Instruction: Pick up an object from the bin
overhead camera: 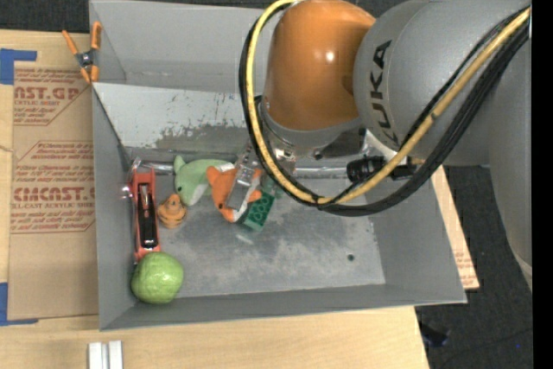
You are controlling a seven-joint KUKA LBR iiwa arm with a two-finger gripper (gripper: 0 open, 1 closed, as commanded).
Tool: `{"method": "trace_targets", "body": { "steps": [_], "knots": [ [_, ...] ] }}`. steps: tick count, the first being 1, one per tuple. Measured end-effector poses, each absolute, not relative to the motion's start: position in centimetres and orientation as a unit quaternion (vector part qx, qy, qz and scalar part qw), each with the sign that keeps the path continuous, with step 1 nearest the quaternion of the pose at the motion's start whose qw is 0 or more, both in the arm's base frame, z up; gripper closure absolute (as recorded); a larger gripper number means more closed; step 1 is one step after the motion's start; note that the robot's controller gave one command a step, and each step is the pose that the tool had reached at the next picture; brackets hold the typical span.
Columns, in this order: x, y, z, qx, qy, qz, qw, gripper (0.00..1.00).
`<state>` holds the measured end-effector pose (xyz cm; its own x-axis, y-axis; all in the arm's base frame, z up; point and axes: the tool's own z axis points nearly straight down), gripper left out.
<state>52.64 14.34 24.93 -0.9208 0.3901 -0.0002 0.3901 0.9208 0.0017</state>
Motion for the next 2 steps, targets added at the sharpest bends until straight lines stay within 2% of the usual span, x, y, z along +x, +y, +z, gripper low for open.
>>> {"method": "trace_targets", "body": {
  "steps": [1,2],
  "knots": [
    [52.6,14.3,24.9,0.199,0.98,0.001,0.0,1.0],
    [54.2,15.1,18.3,0.185,0.983,0.001,0.003,1.0]
  ]
}}
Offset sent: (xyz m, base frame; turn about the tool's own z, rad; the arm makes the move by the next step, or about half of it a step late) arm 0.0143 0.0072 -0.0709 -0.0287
